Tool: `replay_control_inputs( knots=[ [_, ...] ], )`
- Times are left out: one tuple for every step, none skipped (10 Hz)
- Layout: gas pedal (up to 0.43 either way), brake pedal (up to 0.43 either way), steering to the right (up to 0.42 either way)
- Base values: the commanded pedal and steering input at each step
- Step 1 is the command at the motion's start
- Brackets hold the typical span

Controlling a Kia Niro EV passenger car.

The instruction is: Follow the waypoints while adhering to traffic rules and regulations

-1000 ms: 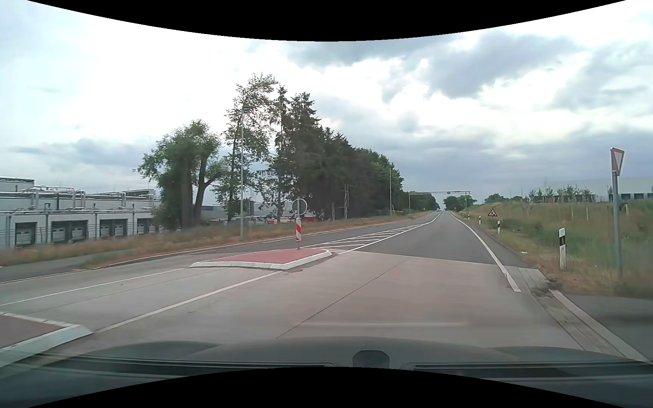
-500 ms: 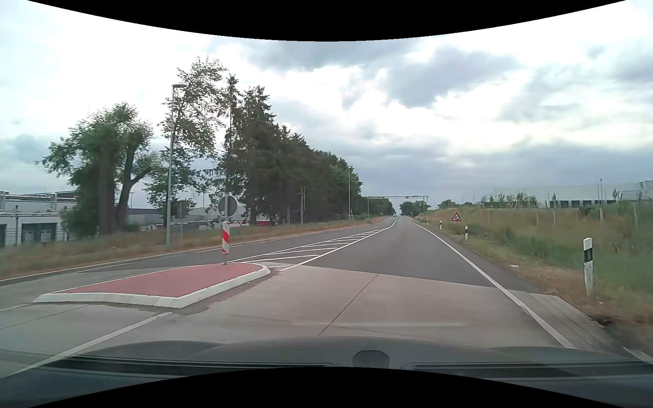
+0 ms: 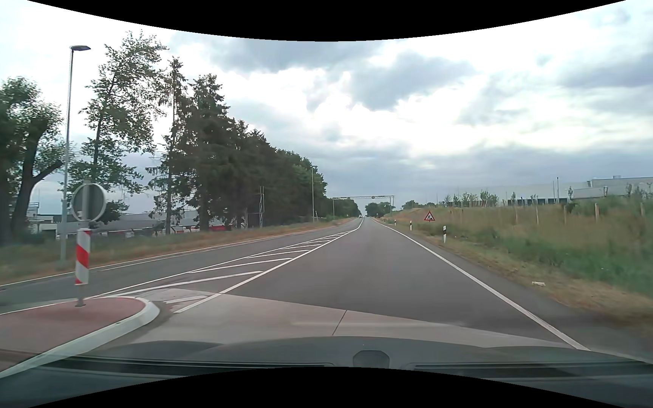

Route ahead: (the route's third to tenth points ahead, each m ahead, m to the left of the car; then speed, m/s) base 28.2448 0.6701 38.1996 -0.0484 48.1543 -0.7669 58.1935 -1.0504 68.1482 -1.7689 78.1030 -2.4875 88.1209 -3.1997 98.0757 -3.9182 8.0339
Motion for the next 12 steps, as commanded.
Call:
replay_control_inputs(
  knots=[
    [0.331, 0.0, 0.054],
    [0.378, 0.0, 0.054],
    [0.378, 0.0, 0.051],
    [0.378, 0.0, 0.036],
    [0.378, 0.0, 0.022],
    [0.39, 0.0, 0.015],
    [0.441, 0.0, 0.009],
    [0.441, 0.0, 0.005],
    [0.441, 0.0, 0.012],
    [0.441, 0.0, 0.024],
    [0.449, 0.0, 0.033],
    [0.449, 0.0, 0.037]
  ],
)
